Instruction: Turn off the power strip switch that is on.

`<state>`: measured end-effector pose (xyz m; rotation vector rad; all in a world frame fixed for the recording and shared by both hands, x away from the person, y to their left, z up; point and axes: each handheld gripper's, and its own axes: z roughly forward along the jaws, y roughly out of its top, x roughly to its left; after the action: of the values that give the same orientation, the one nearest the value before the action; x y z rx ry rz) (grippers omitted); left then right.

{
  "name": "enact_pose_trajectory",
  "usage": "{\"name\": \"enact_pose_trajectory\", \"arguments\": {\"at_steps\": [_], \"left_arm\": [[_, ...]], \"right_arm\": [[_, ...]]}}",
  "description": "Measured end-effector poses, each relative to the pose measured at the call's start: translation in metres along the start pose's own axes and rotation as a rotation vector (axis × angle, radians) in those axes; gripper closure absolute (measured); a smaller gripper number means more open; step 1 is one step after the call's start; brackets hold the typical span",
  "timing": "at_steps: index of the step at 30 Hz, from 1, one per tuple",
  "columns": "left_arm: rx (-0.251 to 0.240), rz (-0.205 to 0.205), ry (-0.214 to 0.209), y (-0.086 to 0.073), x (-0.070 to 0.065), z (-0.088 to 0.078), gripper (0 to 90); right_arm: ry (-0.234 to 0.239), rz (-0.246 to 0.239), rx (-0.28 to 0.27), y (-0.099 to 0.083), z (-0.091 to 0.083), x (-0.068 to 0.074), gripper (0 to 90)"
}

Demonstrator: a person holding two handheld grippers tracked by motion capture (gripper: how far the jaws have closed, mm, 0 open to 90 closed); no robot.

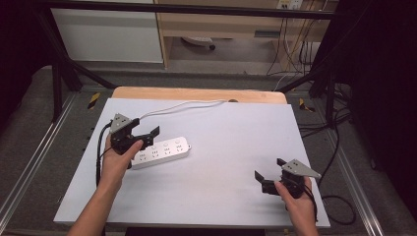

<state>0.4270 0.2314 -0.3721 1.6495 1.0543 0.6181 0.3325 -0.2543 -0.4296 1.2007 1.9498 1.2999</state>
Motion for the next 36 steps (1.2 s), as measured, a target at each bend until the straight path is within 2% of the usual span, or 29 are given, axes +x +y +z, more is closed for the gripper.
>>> {"name": "enact_pose_trajectory", "arguments": {"at_steps": [4, 6, 13, 16, 25, 36], "left_arm": [[0.025, 0.006, 0.001, -0.005, -0.001, 0.001, 27.1], [0.031, 0.01, -0.01, -0.007, -0.002, 0.001, 36.4], [0.063, 0.022, -0.037, -0.013, -0.006, 0.003, 47.9], [0.078, 0.003, -0.069, -0.015, -0.006, 0.004, 54.9], [0.104, 0.014, -0.04, -0.023, -0.01, 0.009, 65.3], [0.131, 0.02, -0.025, -0.032, -0.006, 0.013, 80.8]], "right_arm": [[0.001, -0.003, 0.003, 0.0, 0.0, 0.0, 3.5], [-0.001, -0.001, 0.007, 0.0, 0.001, 0.0, 3.5], [-0.001, 0.002, 0.013, -0.001, 0.002, -0.001, 3.4], [-0.001, 0.0, 0.014, 0.0, 0.002, -0.001, 3.4], [-0.002, 0.0, 0.014, 0.0, 0.001, -0.001, 3.4], [-0.003, 0.0, 0.018, -0.001, 0.003, -0.001, 3.3]]}}
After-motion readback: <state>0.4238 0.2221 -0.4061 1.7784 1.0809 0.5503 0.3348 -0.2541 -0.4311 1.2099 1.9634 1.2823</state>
